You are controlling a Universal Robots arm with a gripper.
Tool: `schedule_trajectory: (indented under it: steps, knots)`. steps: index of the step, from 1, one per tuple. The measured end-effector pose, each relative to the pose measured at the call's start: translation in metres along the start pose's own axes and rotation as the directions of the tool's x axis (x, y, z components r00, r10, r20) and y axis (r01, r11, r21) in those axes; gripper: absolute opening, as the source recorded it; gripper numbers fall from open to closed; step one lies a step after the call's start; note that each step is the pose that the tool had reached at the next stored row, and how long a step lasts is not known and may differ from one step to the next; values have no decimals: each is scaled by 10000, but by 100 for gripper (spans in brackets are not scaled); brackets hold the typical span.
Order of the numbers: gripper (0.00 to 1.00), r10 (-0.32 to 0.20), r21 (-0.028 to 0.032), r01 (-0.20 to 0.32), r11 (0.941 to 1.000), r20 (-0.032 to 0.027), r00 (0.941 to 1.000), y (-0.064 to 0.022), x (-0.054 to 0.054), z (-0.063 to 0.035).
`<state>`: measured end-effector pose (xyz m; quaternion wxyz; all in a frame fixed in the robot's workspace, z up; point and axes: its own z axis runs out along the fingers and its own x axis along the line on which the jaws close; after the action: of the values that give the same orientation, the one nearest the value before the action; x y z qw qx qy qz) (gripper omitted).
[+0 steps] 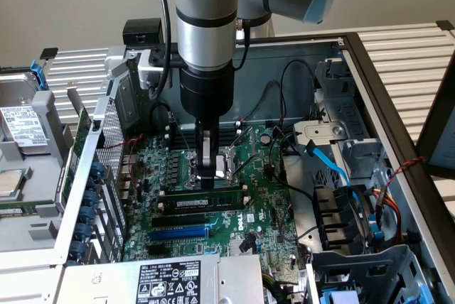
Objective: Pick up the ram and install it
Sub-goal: 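Press down the ram until it locks into place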
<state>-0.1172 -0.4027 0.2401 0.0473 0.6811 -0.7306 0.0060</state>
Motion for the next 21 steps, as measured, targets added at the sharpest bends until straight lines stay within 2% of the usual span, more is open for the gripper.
schedule_trajectory:
  steps: [2,5,6,21]
  knots:
    - [11,3,16,-3,10000,1,10000,1,0,1]
    - [11,13,169,-13,9999,12,10000,10,0,5]
    - [11,16,203,-16,9998,16,10000,13,0,6]
    - [11,21,218,-21,9998,15,10000,20,-1,7]
